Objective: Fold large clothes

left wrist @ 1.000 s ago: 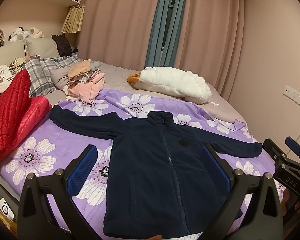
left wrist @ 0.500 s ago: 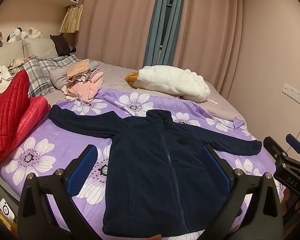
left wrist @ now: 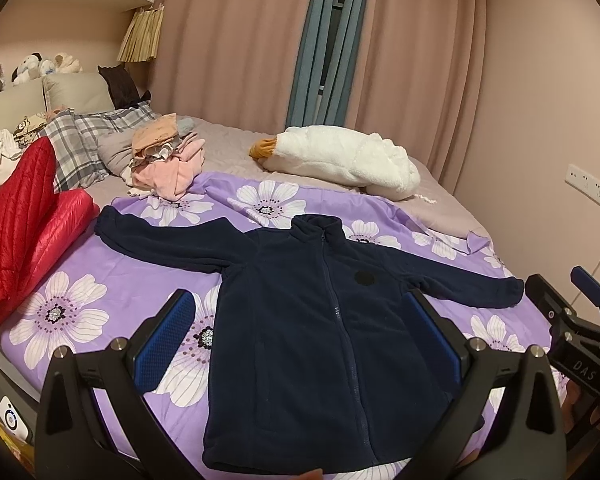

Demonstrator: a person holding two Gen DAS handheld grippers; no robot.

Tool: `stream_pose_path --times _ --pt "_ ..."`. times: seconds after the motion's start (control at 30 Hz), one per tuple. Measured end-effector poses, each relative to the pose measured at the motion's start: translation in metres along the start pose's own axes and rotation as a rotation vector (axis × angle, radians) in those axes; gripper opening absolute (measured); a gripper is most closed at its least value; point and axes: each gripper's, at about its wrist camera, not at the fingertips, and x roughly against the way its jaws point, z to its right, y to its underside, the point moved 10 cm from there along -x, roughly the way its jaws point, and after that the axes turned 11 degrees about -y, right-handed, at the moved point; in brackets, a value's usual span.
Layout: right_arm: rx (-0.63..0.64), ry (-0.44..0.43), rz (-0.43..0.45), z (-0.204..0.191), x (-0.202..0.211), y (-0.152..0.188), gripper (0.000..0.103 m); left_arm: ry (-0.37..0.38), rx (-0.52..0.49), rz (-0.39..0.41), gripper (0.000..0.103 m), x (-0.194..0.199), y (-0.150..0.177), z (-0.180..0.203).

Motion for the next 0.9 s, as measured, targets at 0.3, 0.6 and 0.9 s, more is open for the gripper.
stream_pose_path --times 0.3,0.6,0.9 --pt "-0.002 0.006 -0.022 0.0005 -0.0063 0.0042 0.103 -0.007 0.002 -0.016 0.103 -0.0056 -0.0007 -0.0003" --pt "-0.004 0.005 -0.029 -0.0041 -0.0067 0.0072 0.103 -0.017 0.008 -0.016 0.103 -0.0082 -0.0021 -0.0032" --pt "-0.005 0.006 -0.036 -0.0054 -0.0072 0.0092 0.103 -0.017 0.001 -0.018 0.103 -0.0097 -0.0022 -0.0035"
